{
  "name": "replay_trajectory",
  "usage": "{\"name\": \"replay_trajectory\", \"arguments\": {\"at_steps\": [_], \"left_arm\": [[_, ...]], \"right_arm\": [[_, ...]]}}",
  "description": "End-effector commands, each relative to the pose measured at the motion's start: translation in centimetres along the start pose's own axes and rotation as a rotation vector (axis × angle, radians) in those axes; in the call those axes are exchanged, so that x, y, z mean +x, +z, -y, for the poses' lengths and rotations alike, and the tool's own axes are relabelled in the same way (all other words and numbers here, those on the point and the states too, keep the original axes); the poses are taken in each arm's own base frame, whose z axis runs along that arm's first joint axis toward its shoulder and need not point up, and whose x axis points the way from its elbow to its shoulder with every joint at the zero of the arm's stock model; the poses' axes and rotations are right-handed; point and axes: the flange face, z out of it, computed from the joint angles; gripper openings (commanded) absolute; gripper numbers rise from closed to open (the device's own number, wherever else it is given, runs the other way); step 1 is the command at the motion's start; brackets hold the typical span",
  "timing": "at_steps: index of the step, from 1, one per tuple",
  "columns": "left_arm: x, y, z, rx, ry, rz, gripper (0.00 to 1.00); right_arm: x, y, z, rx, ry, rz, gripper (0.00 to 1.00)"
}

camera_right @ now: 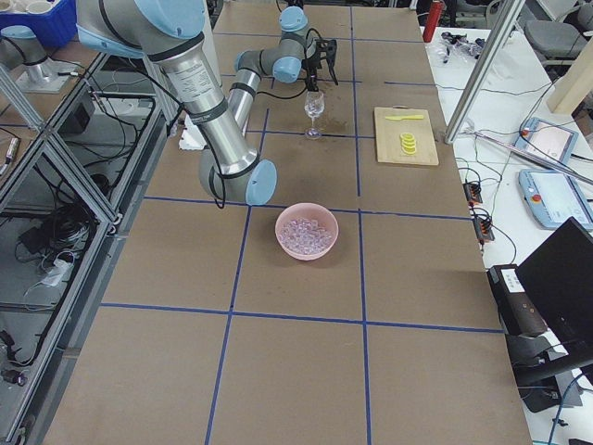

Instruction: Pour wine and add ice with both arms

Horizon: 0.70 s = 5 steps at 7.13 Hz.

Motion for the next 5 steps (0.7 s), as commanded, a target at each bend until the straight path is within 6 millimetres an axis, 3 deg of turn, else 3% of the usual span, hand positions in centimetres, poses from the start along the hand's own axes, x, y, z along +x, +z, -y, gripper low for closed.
{"name": "replay_trajectory", "arguments": {"at_steps": [1,2,4,5], "left_arm": [[-2.4,-1.2,1.1,-0.017,0.053,-0.023,1.00],[-4.0,-1.6,2.2,-0.015,0.079,-0.003,1.00],[-7.1,-2.3,5.8,-0.030,0.141,0.090,1.00],[-8.5,-3.8,8.1,-0.016,0.123,0.133,1.00]], "right_arm": [[0.6,-2.7,0.3,0.005,0.012,-0.039,1.00],[1.4,-3.5,1.2,-0.008,0.027,-0.081,1.00],[3.9,-4.7,4.9,0.024,0.060,-0.166,1.00],[5.7,-5.1,6.6,0.018,0.025,-0.230,1.00]]}}
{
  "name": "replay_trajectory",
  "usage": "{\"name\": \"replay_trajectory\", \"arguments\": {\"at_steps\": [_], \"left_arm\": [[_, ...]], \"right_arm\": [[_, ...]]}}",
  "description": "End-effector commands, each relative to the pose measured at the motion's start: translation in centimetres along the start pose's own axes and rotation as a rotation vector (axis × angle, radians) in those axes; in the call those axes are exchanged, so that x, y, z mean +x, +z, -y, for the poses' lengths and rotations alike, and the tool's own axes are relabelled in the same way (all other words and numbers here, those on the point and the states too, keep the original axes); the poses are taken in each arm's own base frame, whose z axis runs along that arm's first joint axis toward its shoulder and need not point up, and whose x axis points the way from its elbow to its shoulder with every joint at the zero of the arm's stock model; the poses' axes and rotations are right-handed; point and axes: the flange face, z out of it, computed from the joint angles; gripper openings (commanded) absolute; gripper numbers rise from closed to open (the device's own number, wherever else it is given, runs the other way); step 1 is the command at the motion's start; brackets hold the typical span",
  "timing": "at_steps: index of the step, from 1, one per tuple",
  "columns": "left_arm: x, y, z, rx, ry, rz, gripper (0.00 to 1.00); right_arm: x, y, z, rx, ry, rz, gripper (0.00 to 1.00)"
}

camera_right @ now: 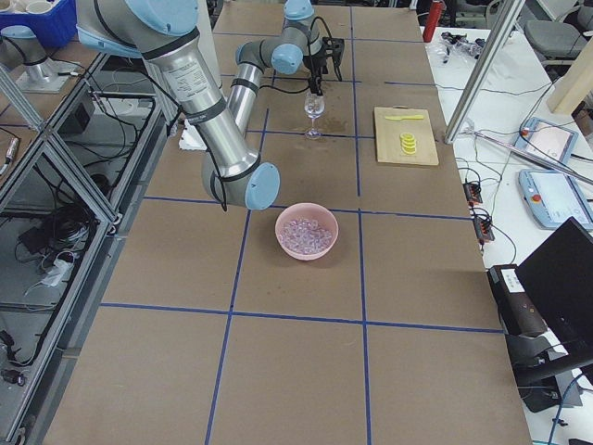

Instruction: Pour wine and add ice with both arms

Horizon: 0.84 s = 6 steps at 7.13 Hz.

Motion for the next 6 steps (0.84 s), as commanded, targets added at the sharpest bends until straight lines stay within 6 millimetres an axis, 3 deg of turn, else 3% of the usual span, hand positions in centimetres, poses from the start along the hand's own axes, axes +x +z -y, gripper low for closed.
{"name": "replay_trajectory", "arguments": {"at_steps": [1,2,4,5,6], "left_arm": [[-4.0,-1.2,4.1,-0.009,-0.005,0.047,1.00],[-6.6,-0.5,5.2,-0.022,-0.018,0.017,1.00],[-12.1,1.4,8.0,-0.045,-0.096,-0.039,1.00],[-13.6,2.3,7.8,-0.065,-0.127,-0.055,1.00],[-16.6,2.8,7.4,-0.076,-0.182,-0.056,1.00]], "right_arm": [[3.5,-0.2,3.2,-0.001,-0.083,-0.121,1.00],[5.9,-0.1,5.1,-0.018,-0.152,-0.160,1.00],[13.0,-0.6,10.8,-0.076,-0.259,-0.222,1.00],[15.6,-0.6,12.7,-0.086,-0.299,-0.251,1.00],[18.1,-0.4,14.2,-0.114,-0.323,-0.267,1.00]]}}
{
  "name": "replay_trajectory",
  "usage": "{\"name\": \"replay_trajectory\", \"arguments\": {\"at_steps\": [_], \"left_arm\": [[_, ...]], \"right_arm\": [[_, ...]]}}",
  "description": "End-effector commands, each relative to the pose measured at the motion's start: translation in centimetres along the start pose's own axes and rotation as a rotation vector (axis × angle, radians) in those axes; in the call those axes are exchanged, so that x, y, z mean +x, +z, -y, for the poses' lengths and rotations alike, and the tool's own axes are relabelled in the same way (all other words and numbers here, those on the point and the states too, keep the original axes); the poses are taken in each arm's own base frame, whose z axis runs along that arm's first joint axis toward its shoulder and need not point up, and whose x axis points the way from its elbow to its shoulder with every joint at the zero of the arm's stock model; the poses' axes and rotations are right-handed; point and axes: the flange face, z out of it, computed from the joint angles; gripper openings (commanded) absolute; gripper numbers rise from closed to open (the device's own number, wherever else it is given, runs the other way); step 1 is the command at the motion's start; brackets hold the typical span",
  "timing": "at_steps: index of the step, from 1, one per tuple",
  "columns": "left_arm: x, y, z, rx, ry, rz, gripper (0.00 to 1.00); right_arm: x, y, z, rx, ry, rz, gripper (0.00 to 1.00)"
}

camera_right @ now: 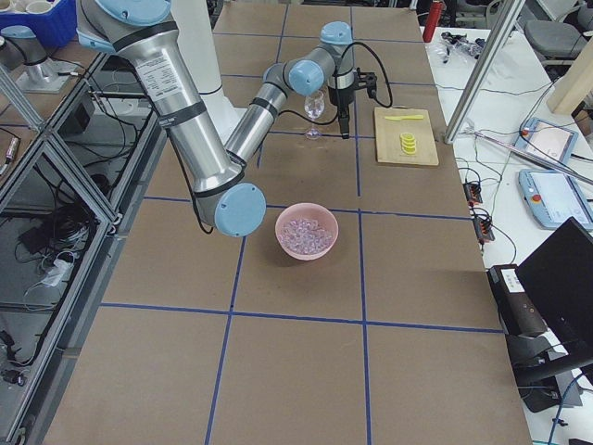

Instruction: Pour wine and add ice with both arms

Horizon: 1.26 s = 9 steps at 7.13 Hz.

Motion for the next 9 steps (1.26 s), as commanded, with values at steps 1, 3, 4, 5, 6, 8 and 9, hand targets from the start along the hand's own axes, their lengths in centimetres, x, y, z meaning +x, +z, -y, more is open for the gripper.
{"name": "replay_trajectory", "arguments": {"at_steps": [1,3,4,5,6,8,9], "left_arm": [[-6.1,1.3,-0.1,-0.034,-0.044,-0.016,1.00],[-10.0,2.2,-0.6,-0.053,-0.054,0.004,1.00],[-12.1,2.9,-1.1,-0.070,-0.038,0.009,1.00],[-13.2,3.5,-1.4,-0.083,-0.032,0.012,1.00],[-14.1,4.3,-1.7,-0.099,-0.044,0.012,1.00],[-16.1,5.2,-2.8,-0.121,-0.080,0.016,1.00],[-16.8,5.9,-3.7,-0.137,-0.046,0.008,1.00]], "right_arm": [[6.8,0.5,2.5,-0.059,-0.066,-0.005,1.00],[15.1,1.3,3.7,-0.119,-0.164,-0.004,1.00],[19.4,1.6,3.2,-0.142,-0.186,-0.005,1.00],[23.1,1.7,2.7,-0.158,-0.214,-0.001,1.00],[27.2,1.7,2.7,-0.169,-0.229,0.003,1.00],[36.6,1.2,1.7,-0.182,-0.214,0.041,1.00],[39.0,1.3,0.4,-0.189,-0.169,0.030,1.00]]}}
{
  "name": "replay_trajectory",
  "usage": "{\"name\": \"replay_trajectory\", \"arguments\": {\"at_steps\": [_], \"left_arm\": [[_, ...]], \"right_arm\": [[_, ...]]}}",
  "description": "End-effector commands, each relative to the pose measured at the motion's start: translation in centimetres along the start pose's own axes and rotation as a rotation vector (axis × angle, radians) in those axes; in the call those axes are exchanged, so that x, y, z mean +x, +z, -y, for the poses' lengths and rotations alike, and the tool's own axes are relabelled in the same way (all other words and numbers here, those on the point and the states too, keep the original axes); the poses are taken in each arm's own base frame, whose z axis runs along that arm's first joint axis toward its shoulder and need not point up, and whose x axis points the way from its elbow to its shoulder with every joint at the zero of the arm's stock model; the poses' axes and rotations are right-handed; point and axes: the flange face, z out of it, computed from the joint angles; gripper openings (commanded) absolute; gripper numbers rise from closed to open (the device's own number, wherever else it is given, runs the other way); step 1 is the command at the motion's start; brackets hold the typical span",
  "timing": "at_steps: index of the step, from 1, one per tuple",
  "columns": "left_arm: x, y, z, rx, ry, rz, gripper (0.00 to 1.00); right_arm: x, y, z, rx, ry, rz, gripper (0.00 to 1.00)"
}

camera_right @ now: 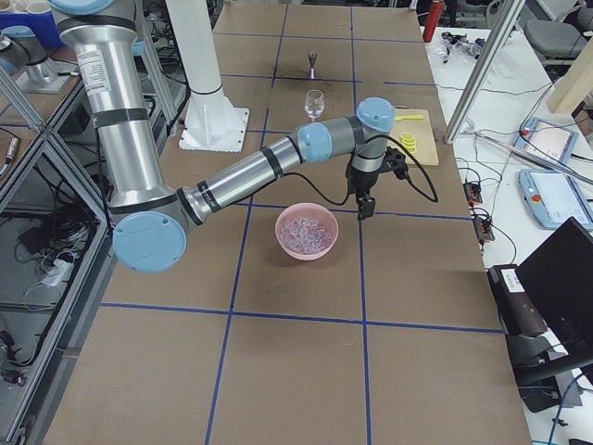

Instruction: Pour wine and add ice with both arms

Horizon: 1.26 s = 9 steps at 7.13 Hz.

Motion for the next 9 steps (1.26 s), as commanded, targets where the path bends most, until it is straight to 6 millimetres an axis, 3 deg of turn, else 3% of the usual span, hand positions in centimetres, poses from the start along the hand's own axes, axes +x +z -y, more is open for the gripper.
{"name": "replay_trajectory", "arguments": {"at_steps": [1,3,5,6,8,9], "left_arm": [[-2.6,1.5,-1.2,-0.031,-0.003,-0.008,1.00],[-4.6,4.2,-2.2,-0.080,-0.050,-0.055,1.00],[-5.3,5.5,-4.1,-0.107,-0.081,-0.088,1.00],[-5.2,5.5,-4.3,-0.108,-0.087,-0.088,1.00],[-5.2,5.3,-4.2,-0.104,-0.089,-0.087,1.00],[-5.1,5.2,-4.0,-0.102,-0.087,-0.087,1.00]], "right_arm": [[4.3,0.2,-2.3,-0.008,0.049,-0.003,1.00],[5.0,0.5,-2.3,-0.015,0.094,-0.011,1.00],[10.1,0.9,-4.6,-0.028,0.198,-0.006,1.00],[11.2,1.0,-5.3,-0.025,0.217,-0.006,1.00],[15.3,3.2,-6.3,0.011,0.223,-0.004,1.00],[16.2,3.5,-6.6,0.020,0.228,0.000,1.00]]}}
